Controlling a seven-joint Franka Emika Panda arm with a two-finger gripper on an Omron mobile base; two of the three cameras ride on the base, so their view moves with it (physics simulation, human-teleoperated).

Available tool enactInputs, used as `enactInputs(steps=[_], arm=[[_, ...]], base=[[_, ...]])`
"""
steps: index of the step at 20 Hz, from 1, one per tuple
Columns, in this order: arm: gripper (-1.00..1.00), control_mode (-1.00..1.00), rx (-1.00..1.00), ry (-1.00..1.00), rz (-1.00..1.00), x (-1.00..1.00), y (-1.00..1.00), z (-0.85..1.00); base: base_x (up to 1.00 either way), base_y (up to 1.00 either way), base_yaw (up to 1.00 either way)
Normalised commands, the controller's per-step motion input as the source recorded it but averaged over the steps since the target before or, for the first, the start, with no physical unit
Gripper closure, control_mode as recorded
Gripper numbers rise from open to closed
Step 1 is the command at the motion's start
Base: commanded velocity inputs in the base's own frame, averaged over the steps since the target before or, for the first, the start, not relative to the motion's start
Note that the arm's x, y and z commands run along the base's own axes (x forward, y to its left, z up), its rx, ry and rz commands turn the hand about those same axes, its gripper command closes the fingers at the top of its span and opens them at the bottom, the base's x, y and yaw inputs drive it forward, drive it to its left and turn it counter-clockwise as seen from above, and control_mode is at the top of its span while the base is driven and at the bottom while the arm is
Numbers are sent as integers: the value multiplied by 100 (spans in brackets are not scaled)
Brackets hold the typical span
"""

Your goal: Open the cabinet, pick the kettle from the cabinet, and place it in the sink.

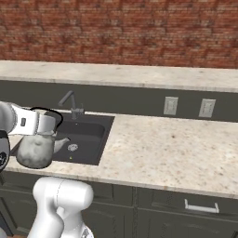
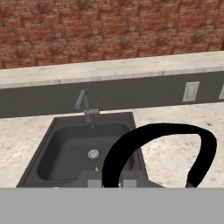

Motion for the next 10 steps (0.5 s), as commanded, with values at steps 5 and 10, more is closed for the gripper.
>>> enactInputs(steps=[5,10], arm=[[100,100,0,0,0,0,0,0],[100,-100,0,0,0,0,0,0]], base=[[0,0,0],[0,0,0]])
